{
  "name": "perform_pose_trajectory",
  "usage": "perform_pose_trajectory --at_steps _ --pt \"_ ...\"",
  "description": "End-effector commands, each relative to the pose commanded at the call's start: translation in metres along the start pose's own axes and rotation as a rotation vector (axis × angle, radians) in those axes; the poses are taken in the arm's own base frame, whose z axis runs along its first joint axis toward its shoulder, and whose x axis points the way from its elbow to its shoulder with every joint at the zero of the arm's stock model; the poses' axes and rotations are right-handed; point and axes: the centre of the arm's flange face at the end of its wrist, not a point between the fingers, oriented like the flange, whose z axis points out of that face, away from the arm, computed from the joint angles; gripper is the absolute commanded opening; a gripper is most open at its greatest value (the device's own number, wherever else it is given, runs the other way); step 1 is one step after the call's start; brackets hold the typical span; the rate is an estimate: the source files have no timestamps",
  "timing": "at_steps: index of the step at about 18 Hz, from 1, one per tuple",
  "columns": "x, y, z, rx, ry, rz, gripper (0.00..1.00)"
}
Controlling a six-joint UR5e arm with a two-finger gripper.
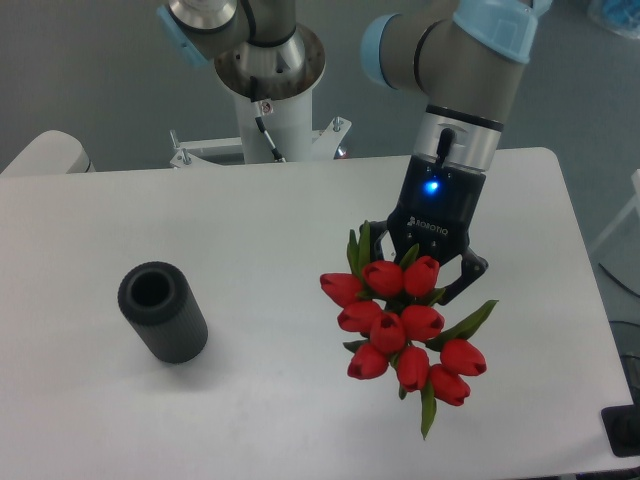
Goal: Place the flowers on the table
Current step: 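Lower the held red tulip bunch toward the table with the gripper, then tilt the tulips sideways and lay them flat on the table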
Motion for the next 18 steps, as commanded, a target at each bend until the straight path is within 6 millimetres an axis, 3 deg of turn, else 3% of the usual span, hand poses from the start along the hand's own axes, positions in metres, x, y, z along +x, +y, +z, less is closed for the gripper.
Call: perform_pose_trajectory --at_steps 7,10,15,18 --pt "0.030 -0.007 0.024 -0.282 -0.131 0.076 0.30" --pt "0.060 -0.021 0.043 -0.407 -0.170 0.164 0.29" --pt "0.085 -0.003 0.066 -0.531 -0.156 0.238 0.29" --pt "0.113 0.005 0.085 -0.656 -0.154 0.343 0.28"
